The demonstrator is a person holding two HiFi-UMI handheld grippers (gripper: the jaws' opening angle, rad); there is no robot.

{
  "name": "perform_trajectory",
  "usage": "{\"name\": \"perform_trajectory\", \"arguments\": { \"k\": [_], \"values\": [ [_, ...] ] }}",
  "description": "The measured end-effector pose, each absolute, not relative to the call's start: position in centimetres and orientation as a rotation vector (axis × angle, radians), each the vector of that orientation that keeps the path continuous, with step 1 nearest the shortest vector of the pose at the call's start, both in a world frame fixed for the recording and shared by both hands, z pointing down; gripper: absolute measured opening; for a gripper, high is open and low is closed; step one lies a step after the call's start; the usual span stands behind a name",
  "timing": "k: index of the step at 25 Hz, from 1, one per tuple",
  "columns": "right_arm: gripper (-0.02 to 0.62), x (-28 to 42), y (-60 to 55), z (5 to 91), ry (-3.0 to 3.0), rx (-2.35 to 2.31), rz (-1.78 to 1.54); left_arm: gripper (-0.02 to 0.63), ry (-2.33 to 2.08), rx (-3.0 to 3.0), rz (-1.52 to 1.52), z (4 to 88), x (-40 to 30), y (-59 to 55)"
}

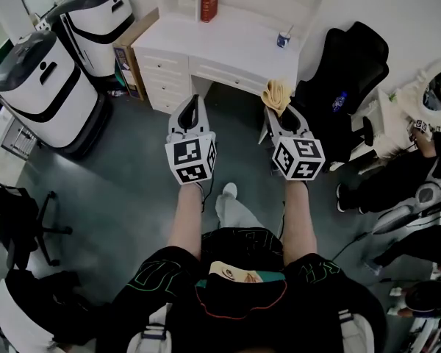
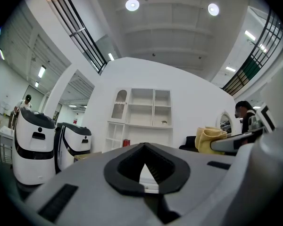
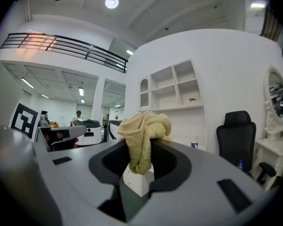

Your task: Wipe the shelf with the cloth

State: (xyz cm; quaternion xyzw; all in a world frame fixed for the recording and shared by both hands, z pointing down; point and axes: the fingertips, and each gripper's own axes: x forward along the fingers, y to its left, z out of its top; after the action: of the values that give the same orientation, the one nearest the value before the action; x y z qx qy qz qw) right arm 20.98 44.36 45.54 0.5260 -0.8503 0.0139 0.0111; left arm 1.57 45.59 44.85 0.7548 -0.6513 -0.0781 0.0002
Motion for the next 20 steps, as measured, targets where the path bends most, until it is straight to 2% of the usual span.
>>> {"name": "perform_trajectory", "arguments": {
  "k": [10, 20],
  "values": [
    [0.118, 18.4, 35.9, 48.0, -2.678, 1.543, 0.091, 0.000, -2.100, 2.282, -0.215, 47.0, -1.0, 38.3],
    [0.118, 19.9, 22.0, 49.3, -2.654, 1.577, 0.263, -0.001, -2.052, 2.224, -0.042, 49.7, -0.3, 25.0]
  ]
}}
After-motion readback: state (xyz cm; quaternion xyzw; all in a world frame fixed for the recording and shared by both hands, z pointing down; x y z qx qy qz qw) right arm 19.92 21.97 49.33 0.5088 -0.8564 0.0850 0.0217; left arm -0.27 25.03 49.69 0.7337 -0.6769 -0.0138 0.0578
